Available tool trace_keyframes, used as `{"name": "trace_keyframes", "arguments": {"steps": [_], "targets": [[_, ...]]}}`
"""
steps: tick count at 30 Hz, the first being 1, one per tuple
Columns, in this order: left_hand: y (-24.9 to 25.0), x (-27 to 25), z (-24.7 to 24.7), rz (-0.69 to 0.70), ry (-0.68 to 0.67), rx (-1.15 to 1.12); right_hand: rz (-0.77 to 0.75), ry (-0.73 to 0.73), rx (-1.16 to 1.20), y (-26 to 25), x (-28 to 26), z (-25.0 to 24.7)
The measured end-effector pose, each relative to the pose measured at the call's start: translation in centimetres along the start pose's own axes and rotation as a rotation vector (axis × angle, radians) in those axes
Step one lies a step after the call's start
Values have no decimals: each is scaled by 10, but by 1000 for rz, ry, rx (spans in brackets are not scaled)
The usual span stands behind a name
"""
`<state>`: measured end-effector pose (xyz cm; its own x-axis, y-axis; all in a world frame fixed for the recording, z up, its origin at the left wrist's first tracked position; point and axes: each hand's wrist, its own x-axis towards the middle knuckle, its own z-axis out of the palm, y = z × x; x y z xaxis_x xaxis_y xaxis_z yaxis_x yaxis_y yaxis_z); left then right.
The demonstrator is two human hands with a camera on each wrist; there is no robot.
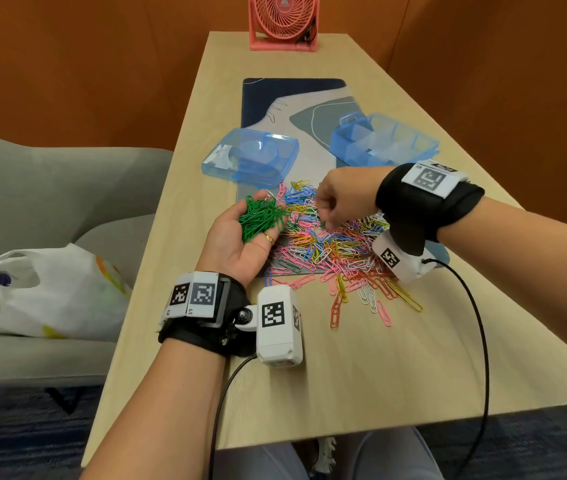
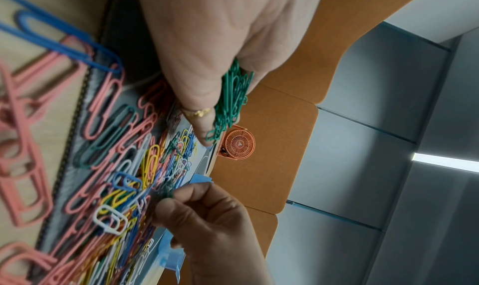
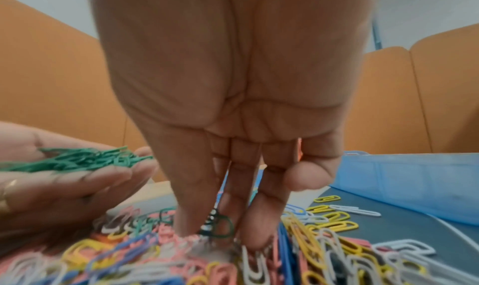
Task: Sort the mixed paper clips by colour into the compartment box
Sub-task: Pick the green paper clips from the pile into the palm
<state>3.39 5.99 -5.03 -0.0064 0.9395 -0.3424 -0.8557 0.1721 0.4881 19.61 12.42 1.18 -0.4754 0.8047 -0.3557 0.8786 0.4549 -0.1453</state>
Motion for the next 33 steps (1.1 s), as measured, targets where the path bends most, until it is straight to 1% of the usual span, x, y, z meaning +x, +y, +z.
{"name": "trace_keyframes", "arguments": {"steps": [3, 6, 9, 17, 19, 21, 23, 26, 28, 31, 33], "targets": [[-1, 0, 0, 9, 6, 0, 5, 39, 93, 4, -1, -2], [-1, 0, 0, 4, 3, 7, 3, 34, 199, 7, -2, -5], [-1, 0, 0, 0, 3, 17, -5, 44, 256, 5, -4, -11], [-1, -1, 1, -19, 0, 4, -196, 173, 365, -31, -5, -25], [-1, -1, 1, -21, -11, -33, -222, 198, 413, -39, -4, -24], [-1, -2, 1, -18, -17, -36, -217, 213, 432, -41, -3, -23], [-1, -1, 1, -18, -9, -17, -175, 238, 372, -36, 0, -23], [0, 0, 0, -10, 1, -7, -97, 246, 191, -27, 4, -18], [1, 0, 0, -2, 1, -1, -81, 194, 82, -24, 7, -10], [1, 0, 0, 0, 1, 0, -98, 98, -36, -23, 12, 4], [1, 0, 0, -1, -1, -12, -103, 94, -63, -22, 15, 9]]}}
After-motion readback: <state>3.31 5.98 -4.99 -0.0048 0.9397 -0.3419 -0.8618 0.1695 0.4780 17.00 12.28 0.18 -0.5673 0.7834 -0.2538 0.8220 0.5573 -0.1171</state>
